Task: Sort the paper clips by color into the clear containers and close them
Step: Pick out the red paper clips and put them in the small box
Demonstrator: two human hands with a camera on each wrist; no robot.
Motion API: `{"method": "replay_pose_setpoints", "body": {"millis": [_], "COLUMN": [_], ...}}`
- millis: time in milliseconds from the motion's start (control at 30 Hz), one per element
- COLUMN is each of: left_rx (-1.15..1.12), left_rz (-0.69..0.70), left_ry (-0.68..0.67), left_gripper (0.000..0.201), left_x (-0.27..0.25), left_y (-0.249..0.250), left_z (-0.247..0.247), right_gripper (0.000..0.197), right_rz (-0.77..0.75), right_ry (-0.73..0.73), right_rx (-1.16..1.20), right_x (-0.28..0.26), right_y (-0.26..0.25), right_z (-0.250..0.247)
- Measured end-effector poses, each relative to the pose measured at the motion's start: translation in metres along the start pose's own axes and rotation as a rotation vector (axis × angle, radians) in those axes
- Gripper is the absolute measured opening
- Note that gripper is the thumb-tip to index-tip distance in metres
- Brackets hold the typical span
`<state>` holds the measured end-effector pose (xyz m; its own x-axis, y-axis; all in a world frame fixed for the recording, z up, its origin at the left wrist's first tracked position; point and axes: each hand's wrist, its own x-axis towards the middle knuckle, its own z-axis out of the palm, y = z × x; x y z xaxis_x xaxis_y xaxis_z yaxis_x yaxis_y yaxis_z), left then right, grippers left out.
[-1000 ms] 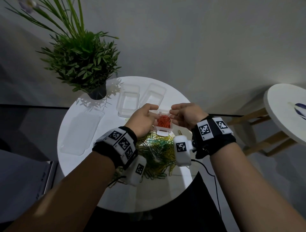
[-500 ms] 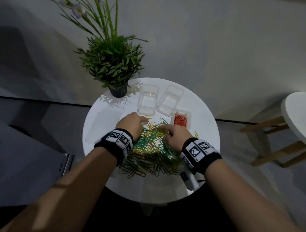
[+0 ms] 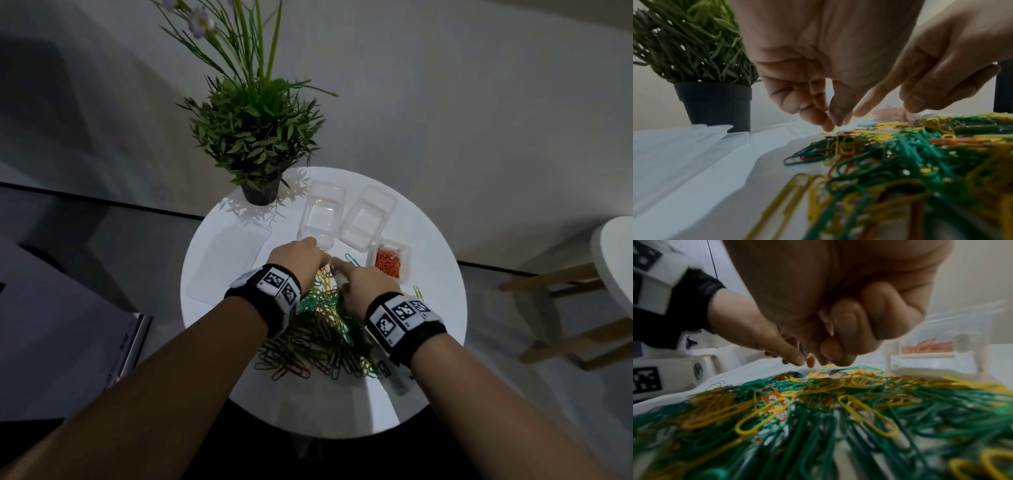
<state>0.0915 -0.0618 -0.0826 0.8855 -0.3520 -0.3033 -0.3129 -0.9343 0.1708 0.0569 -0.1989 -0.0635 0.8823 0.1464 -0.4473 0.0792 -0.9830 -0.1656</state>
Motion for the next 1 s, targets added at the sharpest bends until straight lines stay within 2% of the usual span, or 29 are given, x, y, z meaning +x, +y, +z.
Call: {"method": "replay_pose_setpoints", "body": {"millis": [67, 133, 233, 367, 533, 667, 733, 867, 1000], "left_rx": [0.051, 0.032, 0.018, -0.012, -0.026, -0.02, -0.108, -0.439, -0.716], "left_rz": [-0.002, -0.038, -0.041, -0.005, 0.056, 0.082, 0.065, -0.019, -0.056], "left_ry": [-0.005, -0.005, 0.008, 0.021, 0.029, 0.05, 0.034, -0.024, 0.008], "left_gripper": [0.041, 0.029, 0.022, 0.021, 0.02, 0.018, 0.016, 0.009, 0.006], "left_x": [0.003, 0.006, 0.004, 0.002, 0.001, 0.001, 0.0, -0.004, -0.011], "left_y": [0.0, -0.001, -0.001, 0.0, 0.002, 0.005, 0.001, -0.014, -0.019], "left_z": [-0.001, -0.001, -0.001, -0.002, -0.004, -0.005, -0.004, -0.001, -0.002], "right_gripper": [0.066, 0.057, 0.041, 0.029, 0.037, 0.023, 0.019, 0.004, 0.022], "right_rz": [-0.016, -0.017, -0.002, -0.001, -0.005, 0.004, 0.016, 0.046, 0.063], "right_ry": [-0.04, -0.034, 0.03, 0.118, 0.074, 0.097, 0.112, 0.167, 0.177], "right_rx": [-0.055, -0.099, -0.091, -0.024, -0.057, -0.047, -0.018, 0.133, 0.485], "right_x": [0.007, 0.01, 0.013, 0.017, 0.018, 0.017, 0.014, 0.009, 0.002], "right_y": [-0.003, -0.002, 0.004, 0.006, 0.003, 0.005, 0.007, 0.017, 0.029], "right_z": [-0.002, -0.002, 0.003, 0.006, 0.003, 0.004, 0.005, 0.009, 0.015]}}
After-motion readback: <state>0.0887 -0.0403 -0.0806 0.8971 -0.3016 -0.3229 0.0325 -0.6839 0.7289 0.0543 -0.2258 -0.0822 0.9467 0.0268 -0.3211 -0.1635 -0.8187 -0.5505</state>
